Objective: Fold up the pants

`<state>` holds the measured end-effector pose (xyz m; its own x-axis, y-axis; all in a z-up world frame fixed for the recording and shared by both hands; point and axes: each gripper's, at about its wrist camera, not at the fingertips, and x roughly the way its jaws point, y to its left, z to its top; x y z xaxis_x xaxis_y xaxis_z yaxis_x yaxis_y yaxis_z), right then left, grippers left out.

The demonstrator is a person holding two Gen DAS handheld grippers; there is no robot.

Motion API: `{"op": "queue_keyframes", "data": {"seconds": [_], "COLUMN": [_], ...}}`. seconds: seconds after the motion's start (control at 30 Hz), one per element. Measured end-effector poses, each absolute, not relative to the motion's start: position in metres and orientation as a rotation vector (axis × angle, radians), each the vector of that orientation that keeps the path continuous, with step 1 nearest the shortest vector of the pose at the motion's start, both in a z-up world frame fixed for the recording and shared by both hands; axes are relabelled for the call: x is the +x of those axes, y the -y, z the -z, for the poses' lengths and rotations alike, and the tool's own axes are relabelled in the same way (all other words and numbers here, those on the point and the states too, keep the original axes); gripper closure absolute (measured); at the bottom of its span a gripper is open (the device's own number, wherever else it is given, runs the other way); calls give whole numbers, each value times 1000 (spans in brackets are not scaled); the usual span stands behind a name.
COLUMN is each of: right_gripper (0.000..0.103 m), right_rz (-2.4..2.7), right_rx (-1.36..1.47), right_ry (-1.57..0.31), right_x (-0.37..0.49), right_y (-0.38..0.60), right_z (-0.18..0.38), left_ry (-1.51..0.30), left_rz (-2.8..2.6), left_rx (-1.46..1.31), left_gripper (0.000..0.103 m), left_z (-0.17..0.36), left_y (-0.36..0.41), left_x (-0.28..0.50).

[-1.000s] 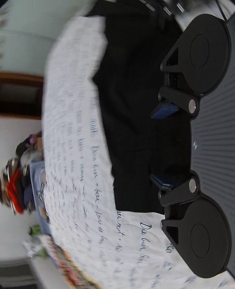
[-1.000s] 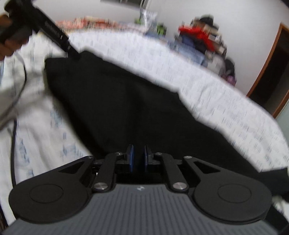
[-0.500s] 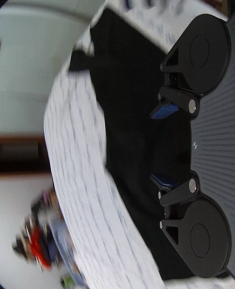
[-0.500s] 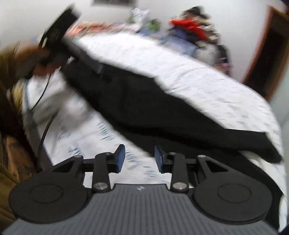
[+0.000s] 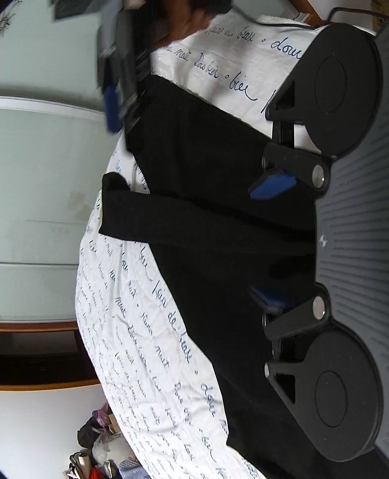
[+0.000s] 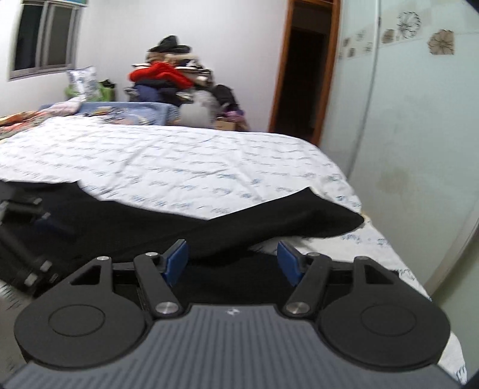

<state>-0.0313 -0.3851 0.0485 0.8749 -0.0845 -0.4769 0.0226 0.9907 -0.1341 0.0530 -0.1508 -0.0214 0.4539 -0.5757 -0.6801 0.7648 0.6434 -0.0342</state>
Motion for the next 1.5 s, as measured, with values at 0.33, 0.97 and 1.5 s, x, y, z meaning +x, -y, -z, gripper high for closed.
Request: {"op": "queue_keyframes", "data": {"seconds": [0.33,0.97,1.5], "right_gripper": [39,76,97], "right_rz": [114,342,357], "right_rx": [-85,-19,164], "right_ry": [-539,-776,-432], "right_x": [81,247,114], "right_y": [432,511,528], "right_z": [-42,13,-69], "left_ry": [-727,-737,-707], "left_rz": [835,862,890], "left_rx": [278,258,263], "left_gripper": [89,92,96], "left_z": [36,39,30], "left_y": [164,170,164], "left_x": [58,64,45]}}
